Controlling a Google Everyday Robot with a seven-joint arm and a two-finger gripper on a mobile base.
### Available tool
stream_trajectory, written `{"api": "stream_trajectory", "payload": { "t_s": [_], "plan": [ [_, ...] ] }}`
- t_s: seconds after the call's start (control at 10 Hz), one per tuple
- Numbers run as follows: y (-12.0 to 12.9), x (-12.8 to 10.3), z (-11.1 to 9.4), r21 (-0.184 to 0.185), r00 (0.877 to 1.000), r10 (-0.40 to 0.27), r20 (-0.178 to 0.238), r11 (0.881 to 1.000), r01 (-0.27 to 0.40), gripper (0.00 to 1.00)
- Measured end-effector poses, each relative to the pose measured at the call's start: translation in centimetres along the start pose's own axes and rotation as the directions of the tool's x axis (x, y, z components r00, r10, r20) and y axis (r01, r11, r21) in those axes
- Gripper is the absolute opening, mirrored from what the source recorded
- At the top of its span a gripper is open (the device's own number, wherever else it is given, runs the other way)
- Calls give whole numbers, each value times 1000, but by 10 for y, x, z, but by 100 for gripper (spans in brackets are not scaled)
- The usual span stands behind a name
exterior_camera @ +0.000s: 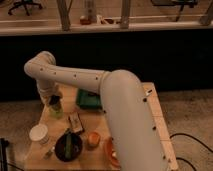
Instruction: Stack cups on top of each other
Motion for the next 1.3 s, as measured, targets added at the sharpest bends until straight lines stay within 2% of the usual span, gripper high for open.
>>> {"api": "stream_trajectory", "payload": {
  "t_s": [0.6, 1.3],
  "plan": [
    [-6, 8, 11, 33, 1000, -5, 3, 999, 4, 0],
    [2, 7, 25, 71, 1000, 26, 9, 997, -26, 1]
  ]
}}
